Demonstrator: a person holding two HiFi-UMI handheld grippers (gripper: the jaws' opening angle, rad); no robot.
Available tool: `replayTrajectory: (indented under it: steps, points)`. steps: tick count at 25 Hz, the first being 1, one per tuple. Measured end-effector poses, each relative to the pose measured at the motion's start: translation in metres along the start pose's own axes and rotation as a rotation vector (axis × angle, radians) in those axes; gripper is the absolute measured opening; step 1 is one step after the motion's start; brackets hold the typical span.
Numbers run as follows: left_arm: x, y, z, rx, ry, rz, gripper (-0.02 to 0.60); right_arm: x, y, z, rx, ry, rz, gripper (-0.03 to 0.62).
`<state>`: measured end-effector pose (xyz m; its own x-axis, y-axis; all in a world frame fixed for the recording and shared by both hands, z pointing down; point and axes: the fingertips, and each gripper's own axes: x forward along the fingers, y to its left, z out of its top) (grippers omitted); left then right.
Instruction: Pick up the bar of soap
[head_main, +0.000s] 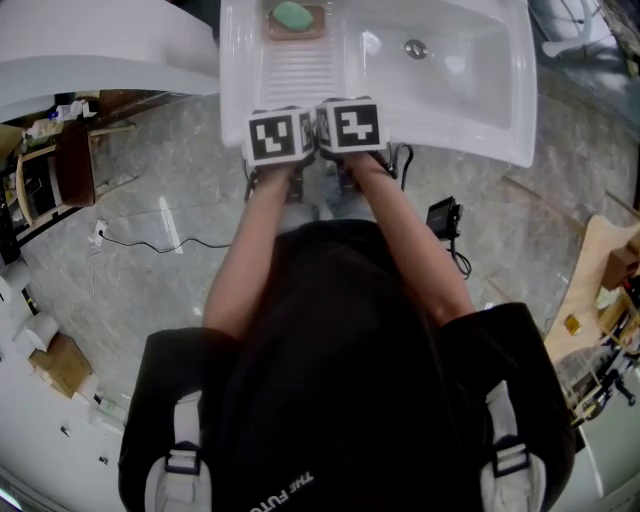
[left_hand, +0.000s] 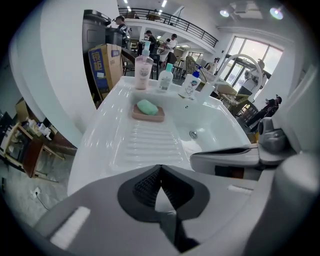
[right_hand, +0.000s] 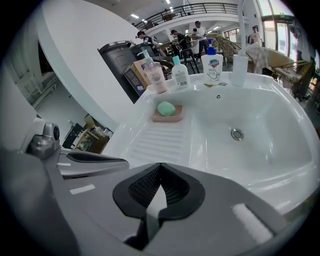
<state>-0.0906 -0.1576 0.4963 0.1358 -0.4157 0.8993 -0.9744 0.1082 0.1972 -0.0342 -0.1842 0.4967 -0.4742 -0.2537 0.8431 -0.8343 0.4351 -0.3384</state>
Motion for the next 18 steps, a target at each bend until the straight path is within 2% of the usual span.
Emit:
replayTrajectory:
  steps: [4, 8, 18]
  points:
    - [-0.002, 0.001, 0.007, 0.004, -0.008, 0.017, -0.002, -0.002, 0.004, 0.007, 0.004, -0.008, 0.036, 0.014]
    - [-0.005, 0.002, 0.013, -0.004, -0.005, 0.008, -0.002, -0.005, -0.004, 0.019, -0.011, -0.033, -0.006, 0.014]
    - [0.001, 0.0, 0.028, 0.006, -0.016, -0.042, -0.002, -0.001, 0.005, 0.034, 0.006, -0.038, 0.07, 0.014]
